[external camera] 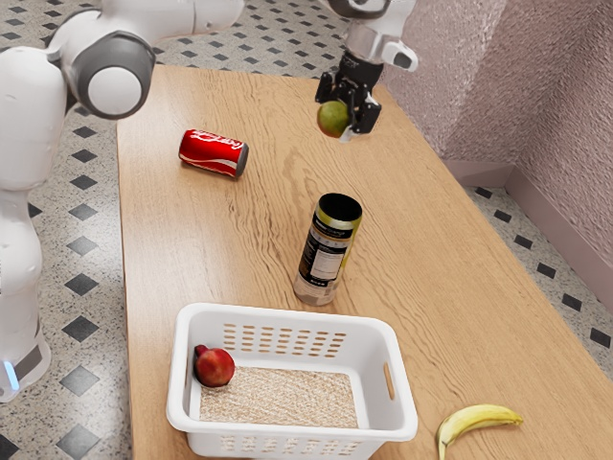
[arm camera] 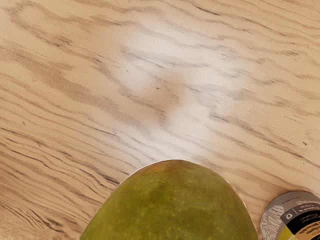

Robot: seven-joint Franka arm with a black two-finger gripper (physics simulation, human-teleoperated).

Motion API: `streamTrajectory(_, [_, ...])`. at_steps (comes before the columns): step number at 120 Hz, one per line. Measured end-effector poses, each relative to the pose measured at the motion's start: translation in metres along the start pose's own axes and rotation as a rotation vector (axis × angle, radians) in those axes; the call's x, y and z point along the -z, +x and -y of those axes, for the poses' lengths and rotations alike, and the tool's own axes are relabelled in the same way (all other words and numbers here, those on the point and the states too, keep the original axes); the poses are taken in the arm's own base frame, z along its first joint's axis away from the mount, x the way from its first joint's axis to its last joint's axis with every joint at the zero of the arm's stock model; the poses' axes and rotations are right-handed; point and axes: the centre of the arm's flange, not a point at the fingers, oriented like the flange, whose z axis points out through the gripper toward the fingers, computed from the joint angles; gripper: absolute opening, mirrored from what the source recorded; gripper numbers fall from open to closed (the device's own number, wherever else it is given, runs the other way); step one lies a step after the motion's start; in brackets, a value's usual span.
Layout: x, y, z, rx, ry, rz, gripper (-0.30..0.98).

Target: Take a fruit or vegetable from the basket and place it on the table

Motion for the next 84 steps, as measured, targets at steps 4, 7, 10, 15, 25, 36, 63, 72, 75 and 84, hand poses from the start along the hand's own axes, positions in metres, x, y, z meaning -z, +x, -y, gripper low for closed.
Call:
streamTrajectory(4, [-0.013, 0.005, 0.01, 0.013, 0.003, 0.029, 0.22])
streamTrajectory(7, [-0.026, 0.009, 0.017, 0.021, 0.004, 0.052, 0.22])
streamTrajectory(10, [-0.038, 0.013, 0.024, 0.028, 0.001, 0.072, 0.22])
streamTrajectory(15, [-0.058, 0.02, 0.037, 0.04, -0.009, 0.103, 0.22])
streamTrajectory(25, [-0.087, 0.027, 0.052, 0.047, -0.038, 0.135, 0.21])
streamTrajectory(36, [-0.114, 0.032, 0.052, 0.029, -0.067, 0.154, 0.21])
streamTrajectory(63, [-0.121, 0.042, 0.047, -0.036, -0.126, 0.086, 0.49])
streamTrajectory(72, [-0.119, 0.044, 0.043, -0.064, -0.137, 0.063, 0.57])
streamTrajectory(75, [-0.119, 0.045, 0.042, -0.073, -0.145, 0.059, 0.59])
streamTrajectory(84, [-0.118, 0.047, 0.042, -0.108, -0.198, 0.041, 0.63])
